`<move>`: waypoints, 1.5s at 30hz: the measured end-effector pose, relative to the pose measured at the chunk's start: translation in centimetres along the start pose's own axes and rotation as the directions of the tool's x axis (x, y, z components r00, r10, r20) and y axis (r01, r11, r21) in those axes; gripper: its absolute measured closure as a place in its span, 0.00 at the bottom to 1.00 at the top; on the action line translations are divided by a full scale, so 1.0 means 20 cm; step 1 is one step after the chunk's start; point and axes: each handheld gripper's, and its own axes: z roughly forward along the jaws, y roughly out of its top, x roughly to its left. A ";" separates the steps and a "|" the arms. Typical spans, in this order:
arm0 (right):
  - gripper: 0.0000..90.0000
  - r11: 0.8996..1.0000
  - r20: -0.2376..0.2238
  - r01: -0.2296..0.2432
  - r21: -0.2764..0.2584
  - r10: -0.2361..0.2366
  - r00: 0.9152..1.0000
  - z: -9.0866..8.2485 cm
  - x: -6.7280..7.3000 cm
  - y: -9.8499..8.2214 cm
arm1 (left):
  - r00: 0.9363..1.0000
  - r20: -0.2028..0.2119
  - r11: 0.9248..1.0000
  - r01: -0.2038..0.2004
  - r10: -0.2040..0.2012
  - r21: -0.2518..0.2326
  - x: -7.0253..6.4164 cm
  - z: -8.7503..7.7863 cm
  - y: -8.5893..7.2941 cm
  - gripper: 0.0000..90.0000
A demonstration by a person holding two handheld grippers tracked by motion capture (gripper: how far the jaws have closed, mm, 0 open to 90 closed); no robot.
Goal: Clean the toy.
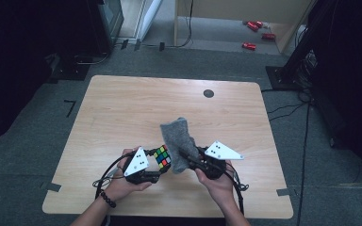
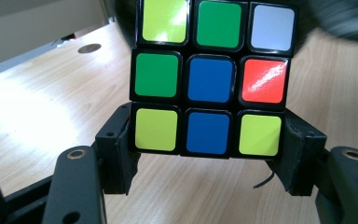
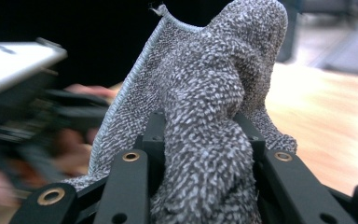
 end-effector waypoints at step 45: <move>0.72 0.999 -0.049 -0.043 -0.030 0.042 0.998 0.03 0.03 -0.02 | 1.000 0.006 1.000 0.003 -0.003 -0.028 -0.01 -0.02 0.02 0.38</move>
